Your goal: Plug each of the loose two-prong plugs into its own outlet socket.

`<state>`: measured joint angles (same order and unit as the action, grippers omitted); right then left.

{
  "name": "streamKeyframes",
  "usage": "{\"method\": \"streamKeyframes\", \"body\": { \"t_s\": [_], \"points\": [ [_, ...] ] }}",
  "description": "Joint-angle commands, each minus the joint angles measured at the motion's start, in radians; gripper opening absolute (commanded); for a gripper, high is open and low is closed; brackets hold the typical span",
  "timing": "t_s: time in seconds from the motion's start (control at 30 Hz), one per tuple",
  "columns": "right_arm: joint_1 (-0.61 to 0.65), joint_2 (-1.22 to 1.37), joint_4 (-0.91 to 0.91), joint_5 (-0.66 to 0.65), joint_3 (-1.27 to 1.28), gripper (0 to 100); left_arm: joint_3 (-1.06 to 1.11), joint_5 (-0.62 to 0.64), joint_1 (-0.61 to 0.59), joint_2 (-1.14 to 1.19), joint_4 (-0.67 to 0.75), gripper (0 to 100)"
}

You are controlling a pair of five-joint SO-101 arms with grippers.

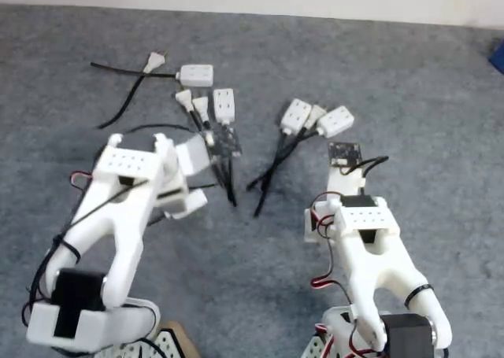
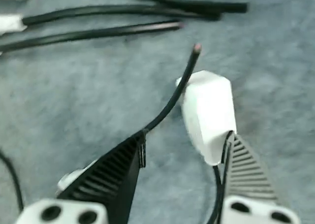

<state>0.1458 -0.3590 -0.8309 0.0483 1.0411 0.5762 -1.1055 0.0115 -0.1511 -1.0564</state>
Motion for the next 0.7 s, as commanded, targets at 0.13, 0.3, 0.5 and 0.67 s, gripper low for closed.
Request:
{"method": "streamKeyframes", "body": {
  "t_s": [0.13,0.3,0.5,0.67],
  "points": [
    [-0.016,-0.018,0.013,0.000,-0.008,25.6,-0.191,-0.046,-0.153,0.194,-0.006,25],
    [-0.016,-0.018,0.013,0.000,-0.008,25.6,-0.312,-0.046,-0.219,0.323,-0.006,25],
    [-0.016,-0.018,0.013,0.000,-0.008,25.6,-0.375,-0.040,-0.242,0.394,-0.017,25],
    [-0.016,-0.018,0.013,0.000,-0.008,25.6,-0.371,0.020,-0.236,0.240,-0.114,25]
  ]
}}
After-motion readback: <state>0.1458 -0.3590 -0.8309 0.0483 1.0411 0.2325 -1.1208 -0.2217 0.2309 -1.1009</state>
